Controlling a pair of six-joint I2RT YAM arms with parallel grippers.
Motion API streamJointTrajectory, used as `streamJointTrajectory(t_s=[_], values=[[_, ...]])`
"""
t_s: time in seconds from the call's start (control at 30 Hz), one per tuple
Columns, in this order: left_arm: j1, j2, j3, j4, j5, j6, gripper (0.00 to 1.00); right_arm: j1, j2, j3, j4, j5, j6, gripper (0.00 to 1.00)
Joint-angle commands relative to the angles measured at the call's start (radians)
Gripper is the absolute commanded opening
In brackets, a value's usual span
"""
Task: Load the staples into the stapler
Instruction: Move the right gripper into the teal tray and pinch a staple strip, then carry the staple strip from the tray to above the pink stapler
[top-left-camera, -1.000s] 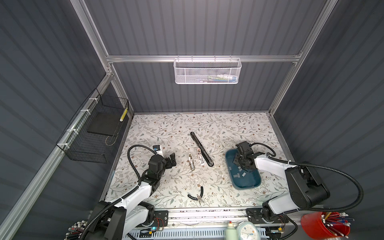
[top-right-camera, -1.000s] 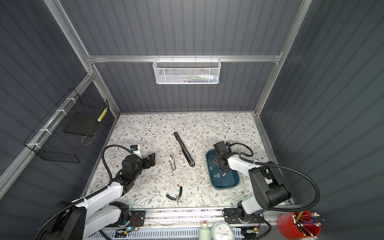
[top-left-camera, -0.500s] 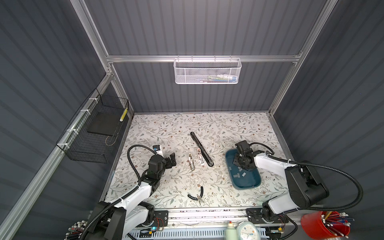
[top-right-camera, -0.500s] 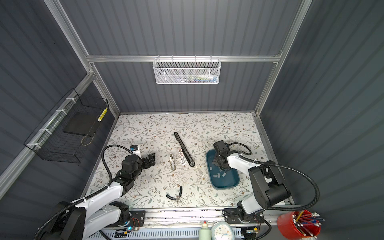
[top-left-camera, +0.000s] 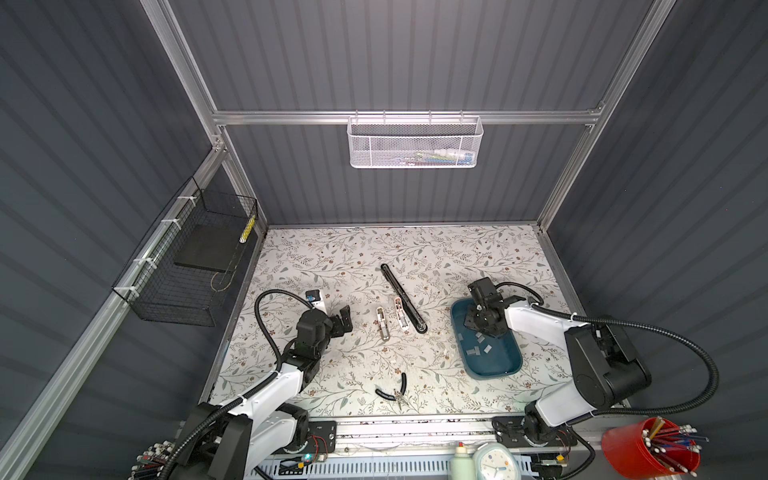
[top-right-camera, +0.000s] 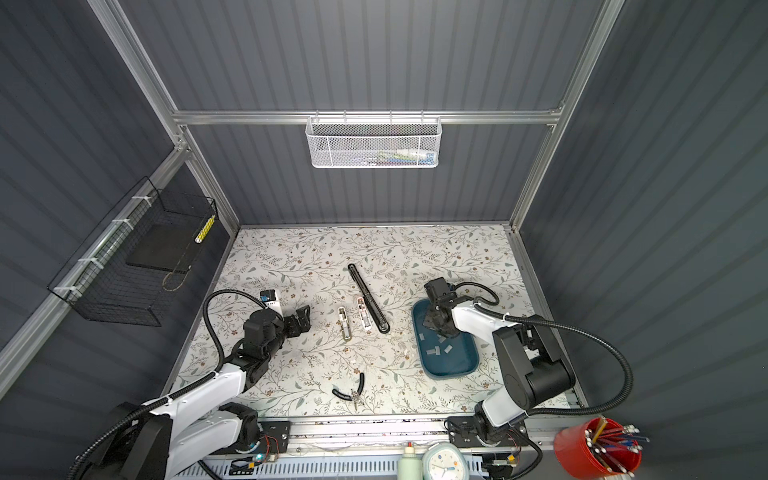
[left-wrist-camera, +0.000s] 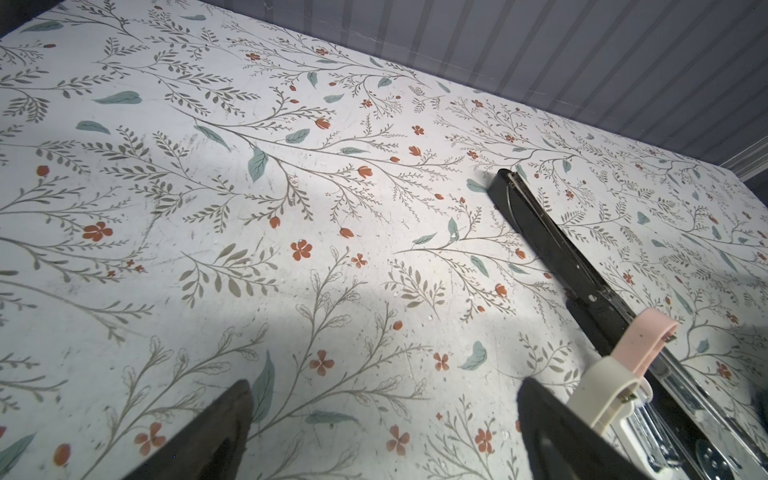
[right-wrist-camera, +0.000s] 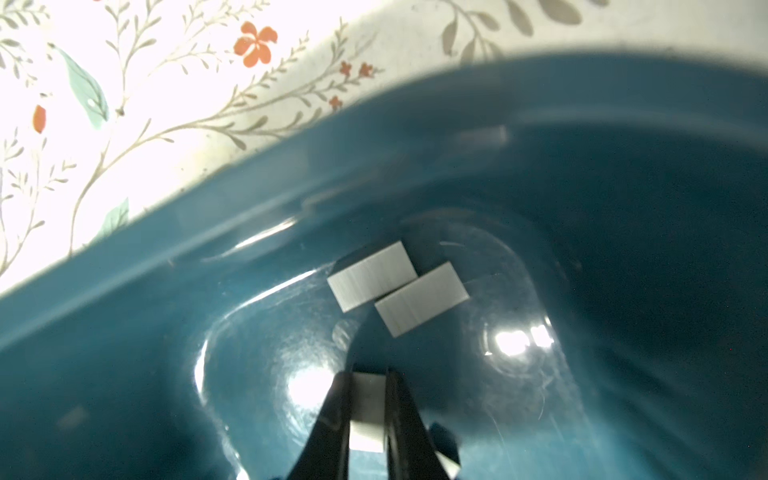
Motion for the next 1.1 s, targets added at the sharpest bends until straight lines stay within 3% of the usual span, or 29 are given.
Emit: streamJointTrajectory(t_s=[0.0, 0.3, 0.7, 0.93, 1.07], values=[[0.002, -0.017, 0.002, 0.02, 0.003, 0.021, 0.99, 0.0, 0.02, 0.011, -0.068, -0.015, -0.02, 0.16], [0.001, -0.016, 0.001, 0.021, 0.006, 0.02, 0.99, 0.003, -0.012, 0.007, -0.067, -0.005, -0.039, 0.11], [0.002, -0.023, -0.005, 0.024, 0.025, 0.022, 0.99, 0.075, -0.364, -0.045, -0.088, 0.028, -0.105, 0.09], [0.001, -0.031, -0.012, 0.034, 0.053, 0.026, 0.99, 0.272, -0.471, -0.011, -0.063, 0.16, -0.168, 0.1], [0.001, -0.031, -0.013, 0.038, 0.059, 0.027, 0.99, 0.369, -0.459, -0.007, 0.061, 0.147, -0.222, 0.1]])
